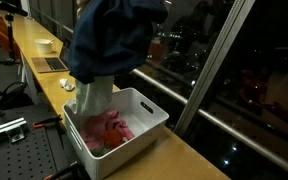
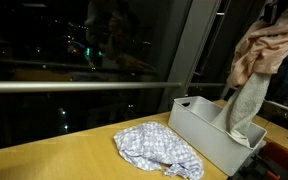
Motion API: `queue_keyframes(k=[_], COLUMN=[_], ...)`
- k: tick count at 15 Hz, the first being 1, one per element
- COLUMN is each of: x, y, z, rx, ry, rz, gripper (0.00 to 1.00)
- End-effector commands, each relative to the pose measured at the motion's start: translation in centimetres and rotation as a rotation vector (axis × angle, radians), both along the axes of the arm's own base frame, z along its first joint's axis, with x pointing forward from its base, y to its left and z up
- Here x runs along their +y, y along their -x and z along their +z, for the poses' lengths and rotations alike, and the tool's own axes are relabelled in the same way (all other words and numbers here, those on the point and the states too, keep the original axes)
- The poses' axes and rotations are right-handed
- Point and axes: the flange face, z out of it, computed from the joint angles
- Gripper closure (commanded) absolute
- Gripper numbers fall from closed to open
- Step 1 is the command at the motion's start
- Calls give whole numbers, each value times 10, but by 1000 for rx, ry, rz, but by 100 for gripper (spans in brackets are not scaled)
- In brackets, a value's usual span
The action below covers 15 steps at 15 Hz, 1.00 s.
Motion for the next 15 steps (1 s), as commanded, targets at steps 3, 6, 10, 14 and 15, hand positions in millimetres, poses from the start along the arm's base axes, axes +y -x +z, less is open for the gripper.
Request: queue_keyframes(k=[3,6,10,14,15], x=[21,37,44,37,34], y=[-20,-30,-36,-16,-8], z=[-66,-105,-146,-174,-176], rx=[24,37,40,76,77], ry=[-4,-7,-30,-18,-17], rz=[84,125,161,147,136], gripper=[94,94,94,52,50])
